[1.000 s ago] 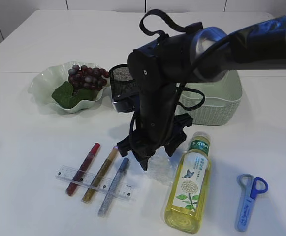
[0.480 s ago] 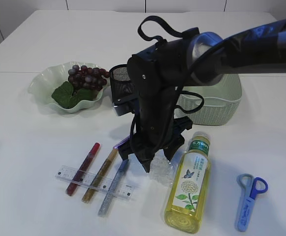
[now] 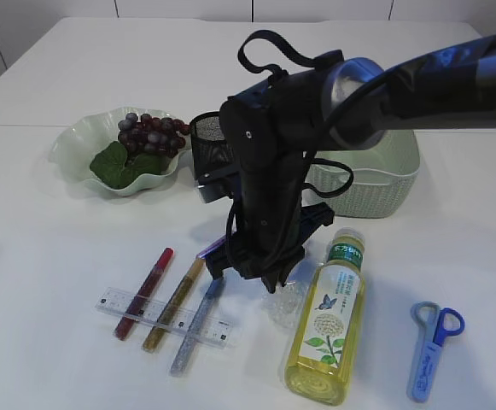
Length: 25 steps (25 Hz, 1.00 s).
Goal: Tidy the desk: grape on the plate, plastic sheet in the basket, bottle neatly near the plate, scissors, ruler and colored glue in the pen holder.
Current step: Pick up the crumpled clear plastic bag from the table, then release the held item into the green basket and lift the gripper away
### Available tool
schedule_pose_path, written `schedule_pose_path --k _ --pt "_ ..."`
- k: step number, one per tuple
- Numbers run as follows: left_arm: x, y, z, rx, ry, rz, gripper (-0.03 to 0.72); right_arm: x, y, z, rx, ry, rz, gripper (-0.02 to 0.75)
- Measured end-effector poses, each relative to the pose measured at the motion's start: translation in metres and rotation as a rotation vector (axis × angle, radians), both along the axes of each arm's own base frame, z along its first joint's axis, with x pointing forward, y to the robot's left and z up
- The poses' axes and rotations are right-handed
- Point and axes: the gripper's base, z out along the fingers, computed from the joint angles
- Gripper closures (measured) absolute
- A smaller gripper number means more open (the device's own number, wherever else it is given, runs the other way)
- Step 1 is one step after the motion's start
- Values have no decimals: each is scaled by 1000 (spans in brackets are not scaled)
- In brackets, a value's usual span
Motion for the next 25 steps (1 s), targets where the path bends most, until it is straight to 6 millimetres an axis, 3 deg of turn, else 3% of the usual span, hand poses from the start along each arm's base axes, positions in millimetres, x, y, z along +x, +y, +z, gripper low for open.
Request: schedule_pose_path --k 5,17,22,25 --pt "0 0 0 0 0 0 183 4 6 15 24 13 -15 704" --pt "0 0 0 0 0 0 188 30 29 101 204 -180 -18 708" --pt "0 0 0 0 0 0 226 36 24 111 218 -202 -32 708" --pt "0 1 0 10 -3 4 232 48 8 112 214 -207 -74 708"
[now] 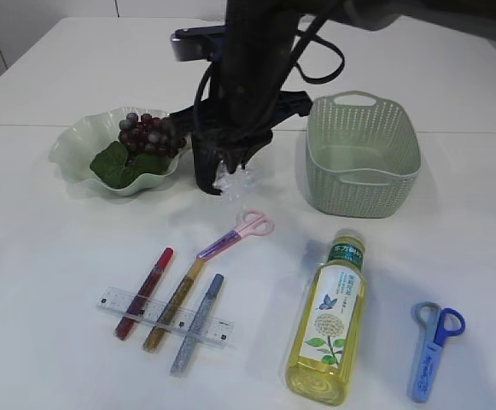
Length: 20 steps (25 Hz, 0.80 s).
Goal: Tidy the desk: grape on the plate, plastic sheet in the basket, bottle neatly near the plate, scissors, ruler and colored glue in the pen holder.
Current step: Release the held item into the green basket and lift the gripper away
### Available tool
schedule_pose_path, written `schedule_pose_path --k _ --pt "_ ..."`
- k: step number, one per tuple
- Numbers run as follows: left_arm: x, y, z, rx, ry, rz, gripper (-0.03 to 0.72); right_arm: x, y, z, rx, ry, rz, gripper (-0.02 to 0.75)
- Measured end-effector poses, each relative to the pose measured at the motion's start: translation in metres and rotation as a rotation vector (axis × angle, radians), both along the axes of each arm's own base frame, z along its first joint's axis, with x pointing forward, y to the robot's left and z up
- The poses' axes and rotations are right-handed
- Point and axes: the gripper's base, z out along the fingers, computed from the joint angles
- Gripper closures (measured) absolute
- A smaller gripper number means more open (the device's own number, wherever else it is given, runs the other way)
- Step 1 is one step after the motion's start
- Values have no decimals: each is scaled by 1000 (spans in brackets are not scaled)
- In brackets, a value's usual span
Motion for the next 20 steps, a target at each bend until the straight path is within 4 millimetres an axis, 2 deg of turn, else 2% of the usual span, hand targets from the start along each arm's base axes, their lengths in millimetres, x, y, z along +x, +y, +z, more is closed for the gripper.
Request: schedule_pose_path --k 6,13,17,20 --pt "1 2 0 22 -6 9 240 32 -48 20 25 -61 -124 709" --pt "1 2 0 23 -7 10 249 66 -119 52 40 -177 -301 709" --pt "0 2 0 18 -5 7 251 76 -156 54 32 -186 -390 709" --pt "0 1 0 15 -4 7 254 79 -172 54 25 -186 -425 709"
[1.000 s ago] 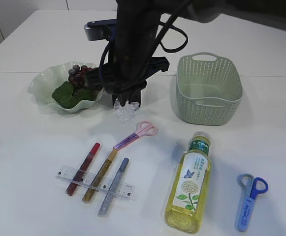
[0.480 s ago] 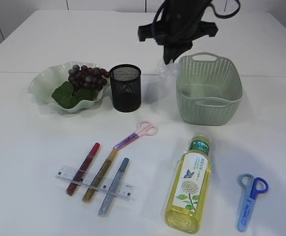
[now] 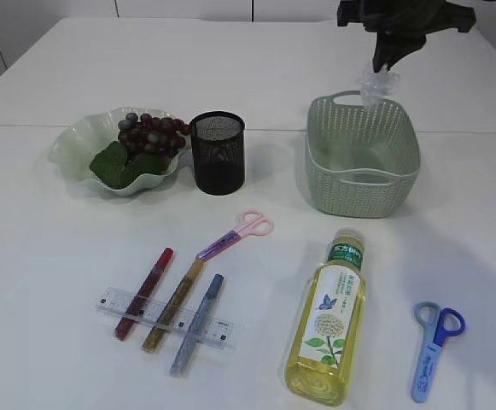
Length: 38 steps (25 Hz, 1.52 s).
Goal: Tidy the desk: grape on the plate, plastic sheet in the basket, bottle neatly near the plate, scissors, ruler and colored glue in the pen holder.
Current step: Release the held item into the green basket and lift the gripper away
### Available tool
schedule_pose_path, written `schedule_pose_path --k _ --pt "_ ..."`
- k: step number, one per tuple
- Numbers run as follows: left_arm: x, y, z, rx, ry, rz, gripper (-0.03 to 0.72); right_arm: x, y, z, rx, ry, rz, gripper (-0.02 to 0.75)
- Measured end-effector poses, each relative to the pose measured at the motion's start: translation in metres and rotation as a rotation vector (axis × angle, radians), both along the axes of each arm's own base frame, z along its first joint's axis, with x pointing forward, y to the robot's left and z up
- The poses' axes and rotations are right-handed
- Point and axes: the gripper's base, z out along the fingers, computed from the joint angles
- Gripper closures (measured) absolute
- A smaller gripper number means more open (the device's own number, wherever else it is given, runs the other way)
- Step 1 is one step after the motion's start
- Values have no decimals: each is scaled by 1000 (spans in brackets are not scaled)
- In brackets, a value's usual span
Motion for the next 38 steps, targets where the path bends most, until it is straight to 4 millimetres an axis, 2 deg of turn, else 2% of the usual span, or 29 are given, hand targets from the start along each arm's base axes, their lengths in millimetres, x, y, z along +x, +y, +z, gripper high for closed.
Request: schedule_pose_path --k 3,7,10,12,15,17,19,29,34,38 --pt "0 0 0 0 0 0 256 2 -3 -3 0 5 -9 709" --pt "0 0 0 -1 0 0 256 7 -2 -17 -4 35 -9 708" --pt "0 0 0 -2 1 -1 257 10 0 -25 5 53 -7 662" --pt "0 0 0 -2 1 -1 258 10 0 -26 6 55 -7 562" --pt "0 0 0 -2 1 -1 258 11 -1 -27 7 58 -9 362" --pt "0 0 0 -2 1 -1 259 11 -1 -28 6 60 -9 274" --pt "0 0 0 -2 1 -1 260 12 -1 -31 7 65 -9 235" --pt "0 0 0 -2 1 -1 263 10 1 -27 31 64 1 216" --pt "0 0 0 -2 1 -1 263 -2 0 0 42 14 29 216" --pt "0 0 0 -2 1 -1 263 -23 -4 21 34 -1 50 216"
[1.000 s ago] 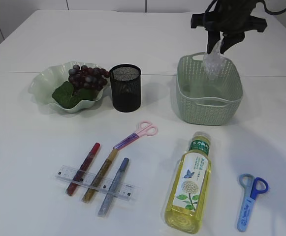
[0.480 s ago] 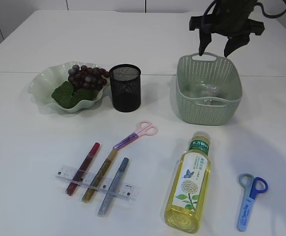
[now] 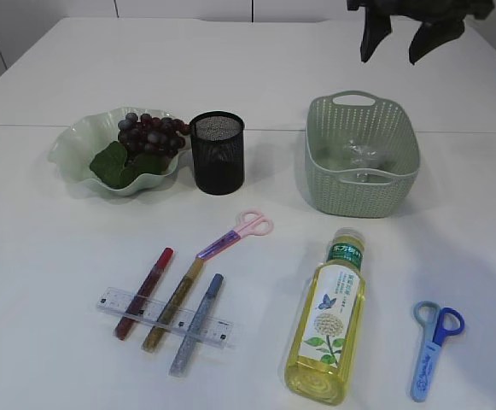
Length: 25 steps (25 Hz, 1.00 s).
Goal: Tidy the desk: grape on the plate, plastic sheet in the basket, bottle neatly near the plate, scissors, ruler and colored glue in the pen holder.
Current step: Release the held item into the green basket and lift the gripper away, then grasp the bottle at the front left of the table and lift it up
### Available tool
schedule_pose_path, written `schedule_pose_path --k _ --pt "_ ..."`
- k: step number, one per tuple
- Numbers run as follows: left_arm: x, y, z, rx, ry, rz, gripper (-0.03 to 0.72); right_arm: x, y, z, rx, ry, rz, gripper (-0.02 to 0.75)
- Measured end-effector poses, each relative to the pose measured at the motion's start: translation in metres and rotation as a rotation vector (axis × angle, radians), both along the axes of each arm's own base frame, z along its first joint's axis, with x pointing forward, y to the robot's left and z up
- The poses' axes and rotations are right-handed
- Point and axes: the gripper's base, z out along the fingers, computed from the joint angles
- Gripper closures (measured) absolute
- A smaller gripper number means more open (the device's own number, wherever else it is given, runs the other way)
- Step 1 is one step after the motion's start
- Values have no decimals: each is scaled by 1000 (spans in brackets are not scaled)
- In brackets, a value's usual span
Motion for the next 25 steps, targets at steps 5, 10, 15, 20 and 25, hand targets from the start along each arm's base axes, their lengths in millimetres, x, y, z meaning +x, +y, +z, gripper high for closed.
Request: schedule_pose_path --k 5,10,15,20,25 --pt "0 0 0 0 0 0 263 -35 -7 17 -6 13 7 216" --pt "0 0 0 0 0 0 263 -66 -12 28 -13 25 35 216" --pt "0 0 0 0 0 0 263 -101 -17 54 -4 -30 82 216" --pt "0 0 0 -1 0 0 263 -132 -23 79 81 -77 -54 216" --pt "0 -1 0 -11 3 -5 263 -143 -21 54 162 38 -157 215"
